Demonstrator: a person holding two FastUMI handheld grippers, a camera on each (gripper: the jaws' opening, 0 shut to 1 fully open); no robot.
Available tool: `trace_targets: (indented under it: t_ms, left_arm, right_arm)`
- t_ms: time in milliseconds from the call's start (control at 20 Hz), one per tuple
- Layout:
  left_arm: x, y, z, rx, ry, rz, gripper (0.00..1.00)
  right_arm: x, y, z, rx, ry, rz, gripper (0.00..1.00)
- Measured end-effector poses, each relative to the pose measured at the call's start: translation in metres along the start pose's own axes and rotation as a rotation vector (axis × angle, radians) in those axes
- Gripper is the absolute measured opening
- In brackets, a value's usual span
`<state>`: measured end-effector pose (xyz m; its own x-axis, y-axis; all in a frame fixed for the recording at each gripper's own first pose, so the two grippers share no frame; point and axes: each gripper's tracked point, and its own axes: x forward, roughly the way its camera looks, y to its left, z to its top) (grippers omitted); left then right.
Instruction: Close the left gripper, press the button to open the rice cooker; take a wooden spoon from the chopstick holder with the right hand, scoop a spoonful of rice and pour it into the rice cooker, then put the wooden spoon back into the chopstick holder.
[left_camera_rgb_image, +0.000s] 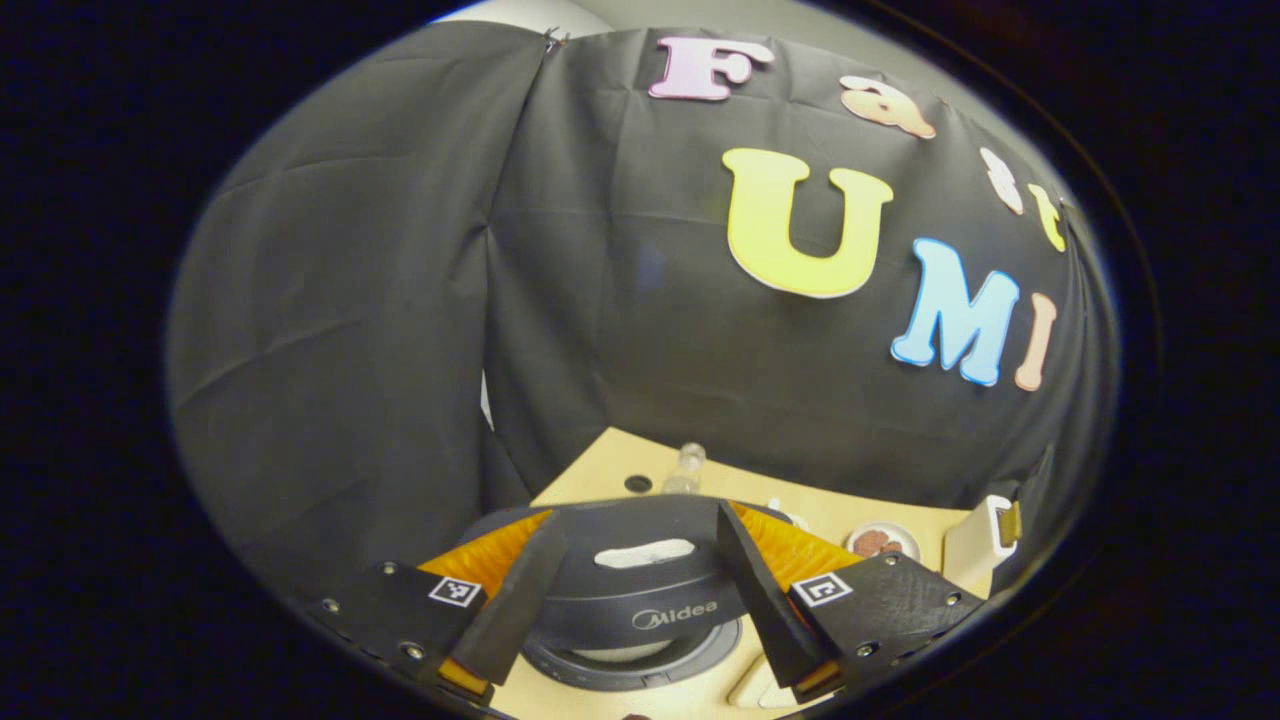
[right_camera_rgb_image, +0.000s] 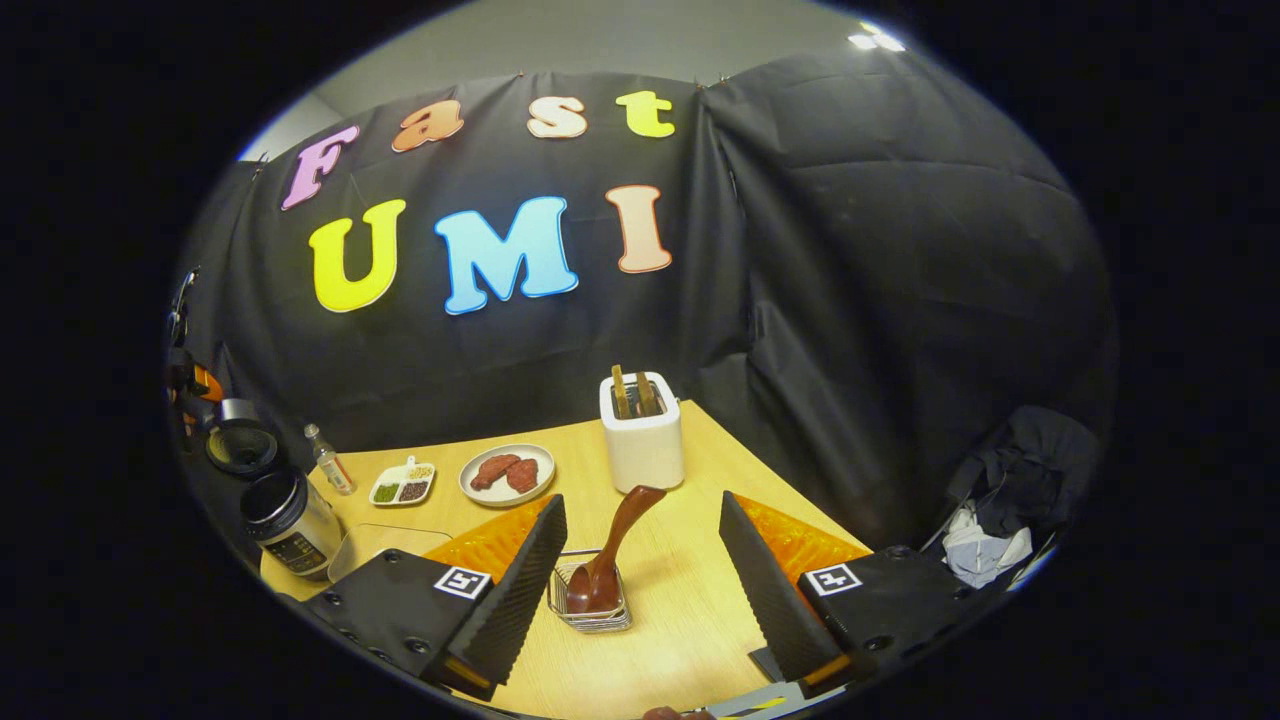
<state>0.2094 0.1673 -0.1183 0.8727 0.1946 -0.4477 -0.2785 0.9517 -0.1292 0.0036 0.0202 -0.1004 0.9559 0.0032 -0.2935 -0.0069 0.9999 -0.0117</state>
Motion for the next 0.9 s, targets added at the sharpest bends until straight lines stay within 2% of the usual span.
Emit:
trace_targets:
  t_ms: [150, 400, 650, 800, 850, 900]
  left_arm:
    - [-0.008, -0.004, -0.059, -0.050, 0.072, -0.009, 0.97]
    - [-0.006, -0.003, -0.090, -0.073, 0.036, 0.049, 0.98]
    - [0.000, -0.005, -0.132, -0.006, 0.044, 0.093, 0.95]
    - [0.005, -0.004, -0.166, 0.052, 0.074, 0.115, 0.98]
    - [0.003, -0.006, -0.159, 0.092, 0.032, 0.121, 0.96]
    - [0.006, -0.007, -0.166, 0.117, 0.051, 0.128, 0.96]
  right_arm:
    - [0.015, -0.005, 0.000, -0.013, 0.011, 0.056, 0.98]
    - [0.028, -0.024, -0.005, -0.032, 0.035, 0.130, 0.98]
    - [0.035, -0.036, -0.008, -0.059, 0.008, 0.213, 0.98]
    - [0.023, -0.047, -0.016, -0.050, -0.001, 0.222, 0.98]
    - [0.021, -0.047, -0.022, -0.032, 0.006, 0.224, 0.98]
    - [0.019, -0.045, -0.028, -0.022, 0.018, 0.241, 0.98]
